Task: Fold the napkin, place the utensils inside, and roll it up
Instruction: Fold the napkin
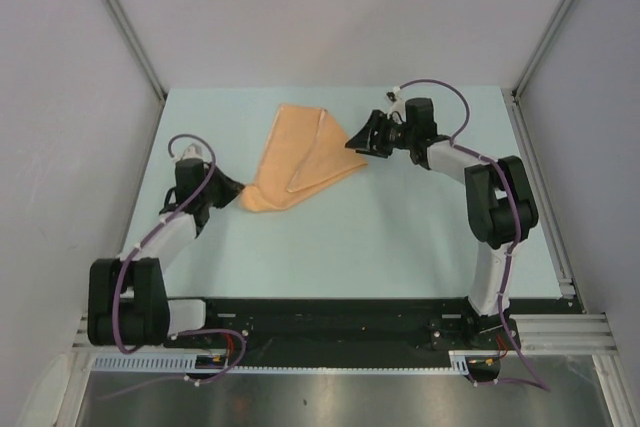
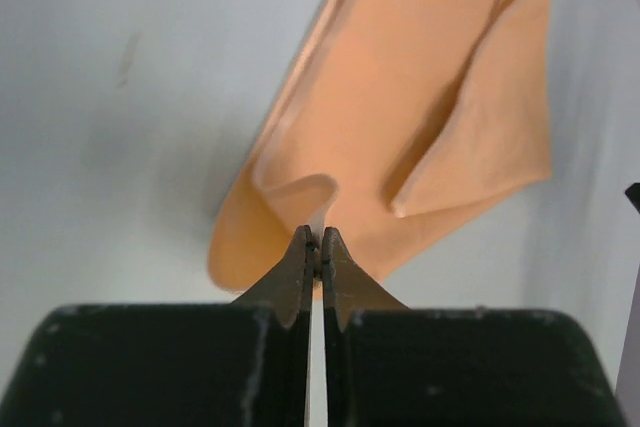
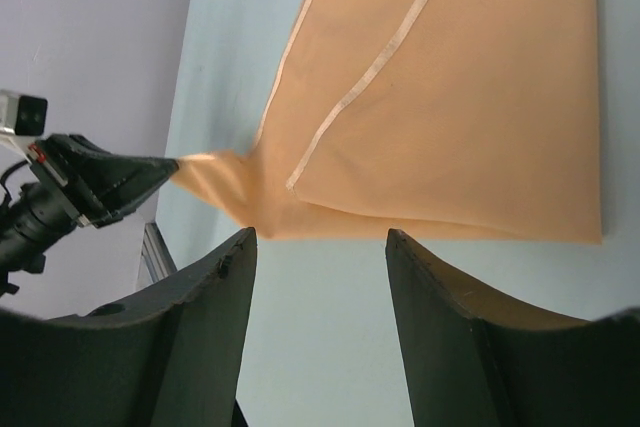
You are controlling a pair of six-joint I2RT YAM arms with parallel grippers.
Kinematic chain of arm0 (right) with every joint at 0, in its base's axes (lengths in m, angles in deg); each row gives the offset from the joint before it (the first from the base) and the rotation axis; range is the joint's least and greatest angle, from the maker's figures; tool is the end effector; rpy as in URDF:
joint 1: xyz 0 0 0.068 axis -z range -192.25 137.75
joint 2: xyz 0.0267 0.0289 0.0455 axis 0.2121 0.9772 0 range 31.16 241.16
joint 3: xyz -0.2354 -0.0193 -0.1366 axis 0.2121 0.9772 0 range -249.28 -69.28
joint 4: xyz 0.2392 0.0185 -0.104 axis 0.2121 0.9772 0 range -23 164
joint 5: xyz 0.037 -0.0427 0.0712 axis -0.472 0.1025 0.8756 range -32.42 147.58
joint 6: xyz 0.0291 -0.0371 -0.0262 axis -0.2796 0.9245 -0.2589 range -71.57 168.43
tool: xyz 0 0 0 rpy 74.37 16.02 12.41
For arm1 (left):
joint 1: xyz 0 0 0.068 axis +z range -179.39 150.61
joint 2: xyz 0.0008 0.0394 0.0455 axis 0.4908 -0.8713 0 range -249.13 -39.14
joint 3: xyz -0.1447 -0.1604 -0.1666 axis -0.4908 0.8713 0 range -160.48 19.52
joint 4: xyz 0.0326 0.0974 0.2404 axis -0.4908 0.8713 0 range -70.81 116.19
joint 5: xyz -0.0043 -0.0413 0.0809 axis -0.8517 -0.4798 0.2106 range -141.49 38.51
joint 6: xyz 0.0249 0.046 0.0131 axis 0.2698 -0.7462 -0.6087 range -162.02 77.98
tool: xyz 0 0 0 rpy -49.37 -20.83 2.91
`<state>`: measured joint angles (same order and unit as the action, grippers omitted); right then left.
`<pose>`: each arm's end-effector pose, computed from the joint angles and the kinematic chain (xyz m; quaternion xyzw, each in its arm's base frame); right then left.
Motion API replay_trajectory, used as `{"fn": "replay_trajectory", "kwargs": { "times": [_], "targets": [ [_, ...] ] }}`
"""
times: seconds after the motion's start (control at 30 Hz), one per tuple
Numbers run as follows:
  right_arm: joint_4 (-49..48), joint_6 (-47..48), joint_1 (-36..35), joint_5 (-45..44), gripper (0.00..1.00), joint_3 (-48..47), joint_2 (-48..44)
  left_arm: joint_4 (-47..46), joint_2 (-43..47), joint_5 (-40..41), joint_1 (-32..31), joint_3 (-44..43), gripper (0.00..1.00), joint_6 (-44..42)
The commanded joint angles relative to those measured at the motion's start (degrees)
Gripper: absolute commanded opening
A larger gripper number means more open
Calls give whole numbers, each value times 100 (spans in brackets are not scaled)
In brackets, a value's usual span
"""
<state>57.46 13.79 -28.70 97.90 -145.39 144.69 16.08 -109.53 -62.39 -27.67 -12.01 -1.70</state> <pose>0.4211 0.1485 0.2071 -0.0485 0.8221 0.4752 0.3097 0.2483 0.0010 0.1915 -0.2774 0.8426 -0.2297 0.4004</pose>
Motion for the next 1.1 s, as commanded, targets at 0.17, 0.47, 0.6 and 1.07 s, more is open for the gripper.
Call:
{"fn": "replay_trajectory", "kwargs": {
  "times": [0.17, 0.47, 0.6, 1.07],
  "targets": [
    [-57, 88, 159, -32, 59, 544, -779, -269, -2062, -115, -1867, -2617, 0, -744],
    [5, 176, 493, 46, 59, 1178, -1316, 442, -4385, -53, -3027, -5352, 0, -1456],
    [137, 290, 616, 38, 59, 1432, -1475, 741, -5219, 9, -3177, -6057, 0, -1763],
    [58, 273, 827, 161, 59, 1591, -1352, 1050, -5828, -9, -3327, -6665, 0, -2212]
  ]
}}
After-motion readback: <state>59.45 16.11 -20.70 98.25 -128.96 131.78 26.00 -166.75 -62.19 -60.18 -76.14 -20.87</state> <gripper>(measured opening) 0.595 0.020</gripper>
